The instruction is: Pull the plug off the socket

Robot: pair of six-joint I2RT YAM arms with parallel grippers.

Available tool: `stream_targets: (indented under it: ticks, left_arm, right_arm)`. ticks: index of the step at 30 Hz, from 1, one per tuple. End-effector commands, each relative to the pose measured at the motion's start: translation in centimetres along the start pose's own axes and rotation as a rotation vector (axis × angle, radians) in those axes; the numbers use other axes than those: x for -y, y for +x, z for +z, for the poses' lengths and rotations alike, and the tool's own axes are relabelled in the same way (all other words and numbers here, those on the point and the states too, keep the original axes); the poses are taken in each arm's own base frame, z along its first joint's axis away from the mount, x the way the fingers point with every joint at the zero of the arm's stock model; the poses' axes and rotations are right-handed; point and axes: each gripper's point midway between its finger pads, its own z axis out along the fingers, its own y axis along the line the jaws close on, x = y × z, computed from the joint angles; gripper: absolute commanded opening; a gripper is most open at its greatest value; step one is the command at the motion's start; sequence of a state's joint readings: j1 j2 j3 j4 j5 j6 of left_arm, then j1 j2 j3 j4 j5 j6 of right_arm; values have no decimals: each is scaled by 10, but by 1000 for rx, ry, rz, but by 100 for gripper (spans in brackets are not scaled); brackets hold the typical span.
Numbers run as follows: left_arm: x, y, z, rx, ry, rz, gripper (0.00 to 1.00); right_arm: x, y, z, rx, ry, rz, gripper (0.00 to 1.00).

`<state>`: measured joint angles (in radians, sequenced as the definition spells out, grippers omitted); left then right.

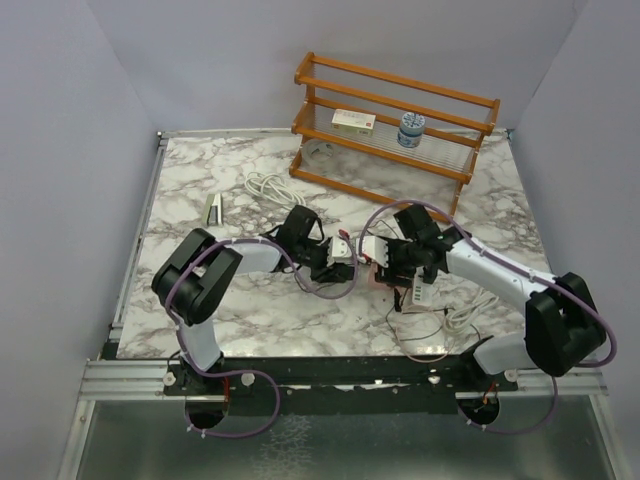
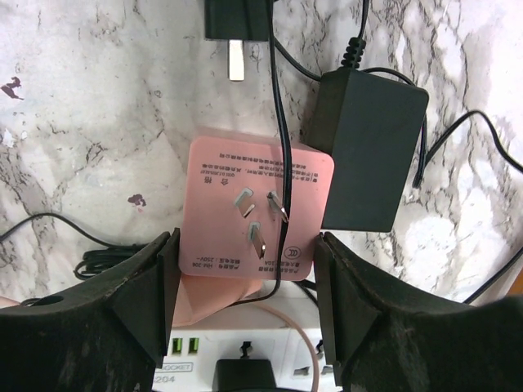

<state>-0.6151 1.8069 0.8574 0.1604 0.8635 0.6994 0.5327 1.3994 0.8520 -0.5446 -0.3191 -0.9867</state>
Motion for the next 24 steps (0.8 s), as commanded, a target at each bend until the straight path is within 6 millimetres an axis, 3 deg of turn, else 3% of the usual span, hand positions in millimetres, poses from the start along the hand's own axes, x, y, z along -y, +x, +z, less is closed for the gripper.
stream_targets:
  ticks: [1, 4, 5, 6, 7, 13, 20, 24]
  left_arm:
    - [0, -47, -19, 42, 20, -26, 0]
    - [2, -67, -25, 54, 15, -41, 0]
    - [0, -74, -26, 57, 7, -40, 0]
    - [-1, -82, -28, 59, -2, -37, 0]
    - [-4, -89, -29, 64, -13, -37, 0]
    - [-19, -138, -40, 109, -65, -36, 0]
    - [-16, -205, -59, 227, -40, 18, 0]
    - [-14, -234, -63, 269, -17, 0, 0]
  right_arm:
    - [-3, -1, -13, -1, 18, 70, 55]
    - [0, -10, -18, 34, 31, 87, 71]
    - [1, -13, -21, 43, 37, 93, 79]
    - [2, -15, -23, 51, 43, 99, 93]
    - [3, -18, -26, 59, 51, 103, 99]
    - [10, -34, -48, 118, 118, 134, 100]
    - [16, -57, -82, 214, 197, 159, 100]
    - [13, -71, -87, 267, 160, 154, 99]
